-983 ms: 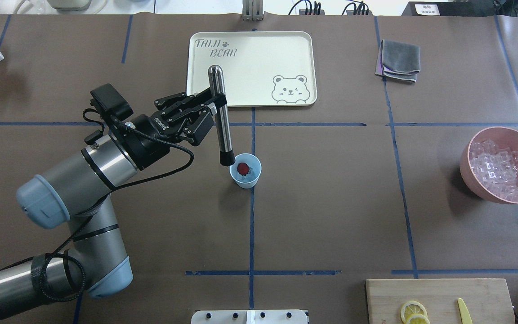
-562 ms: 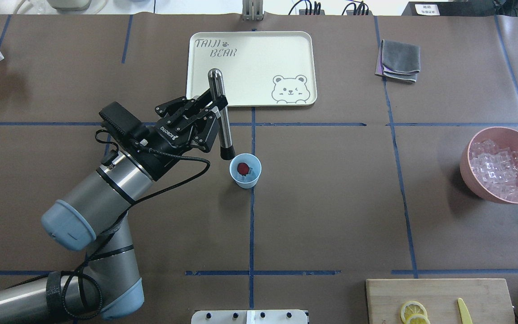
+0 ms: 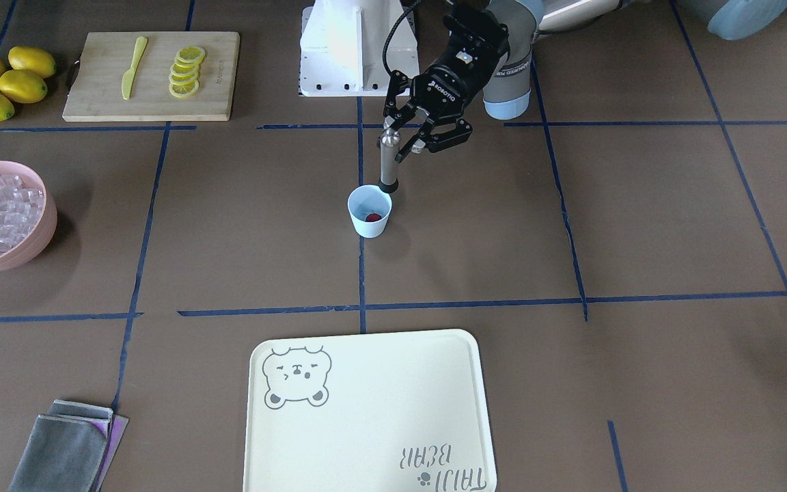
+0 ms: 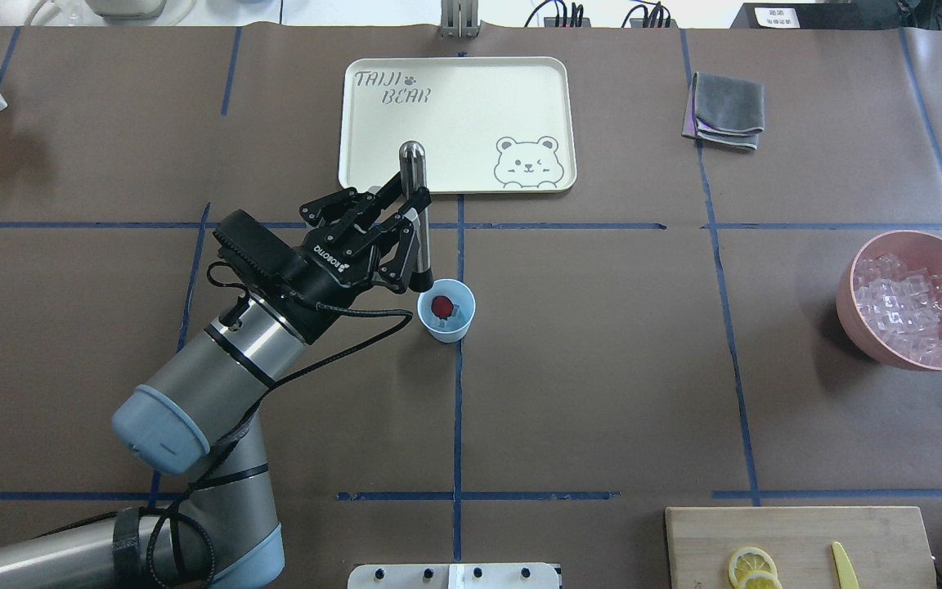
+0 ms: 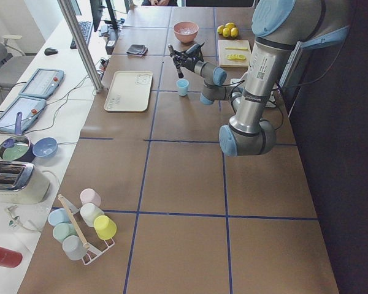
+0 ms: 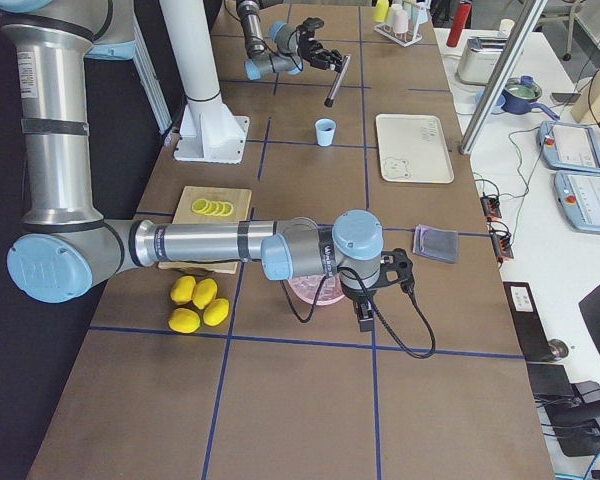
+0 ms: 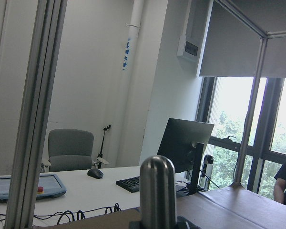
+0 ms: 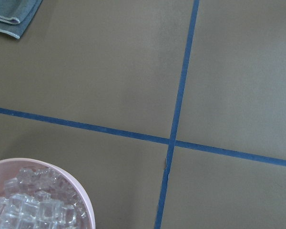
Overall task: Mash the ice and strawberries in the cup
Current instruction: 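Press the metal rod down into the cup with the left gripper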
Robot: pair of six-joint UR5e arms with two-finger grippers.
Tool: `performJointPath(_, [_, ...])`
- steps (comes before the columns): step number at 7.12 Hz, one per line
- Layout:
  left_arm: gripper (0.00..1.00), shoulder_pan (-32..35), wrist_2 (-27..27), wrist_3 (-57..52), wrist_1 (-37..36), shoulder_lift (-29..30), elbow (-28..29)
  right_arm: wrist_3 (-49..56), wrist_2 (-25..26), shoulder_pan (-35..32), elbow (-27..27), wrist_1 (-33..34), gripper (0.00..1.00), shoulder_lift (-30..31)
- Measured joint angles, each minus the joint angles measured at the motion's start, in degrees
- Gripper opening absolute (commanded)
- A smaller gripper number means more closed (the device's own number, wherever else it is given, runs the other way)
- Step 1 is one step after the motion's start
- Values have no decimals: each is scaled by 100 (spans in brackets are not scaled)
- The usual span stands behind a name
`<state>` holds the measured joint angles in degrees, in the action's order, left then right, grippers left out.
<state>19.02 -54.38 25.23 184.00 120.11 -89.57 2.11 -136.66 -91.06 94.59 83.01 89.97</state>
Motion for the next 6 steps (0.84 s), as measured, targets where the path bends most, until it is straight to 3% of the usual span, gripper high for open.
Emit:
performJointPath(2, [0, -3, 50, -16, 631, 392, 744, 0, -1, -2, 6, -3, 100, 9])
performJointPath(6, [0, -176, 59, -18, 1029, 448, 952, 0, -1, -2, 7, -4, 100, 11])
